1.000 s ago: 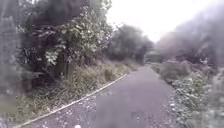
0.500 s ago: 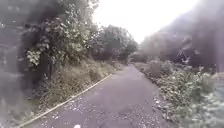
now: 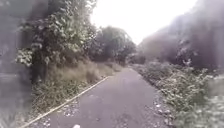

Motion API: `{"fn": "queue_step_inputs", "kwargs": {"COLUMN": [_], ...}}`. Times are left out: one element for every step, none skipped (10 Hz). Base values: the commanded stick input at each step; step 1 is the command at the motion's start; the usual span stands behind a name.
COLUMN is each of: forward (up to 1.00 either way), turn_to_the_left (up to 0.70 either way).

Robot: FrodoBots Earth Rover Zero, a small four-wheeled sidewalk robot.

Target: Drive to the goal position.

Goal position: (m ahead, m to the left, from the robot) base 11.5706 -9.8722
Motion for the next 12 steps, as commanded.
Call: {"fn": "queue_step_inputs", "kwargs": {"forward": [1.00, 1.00, 1.00, 1.00, 1.00, 1.00, 1.00, 1.00, 1.00, 1.00, 1.00, 1.00], "turn_to_the_left": [0.00, 0.00, 0.00, 0.00, -0.02, -0.10, -0.23, -0.34, -0.40, -0.40, -0.40, -0.40]}}
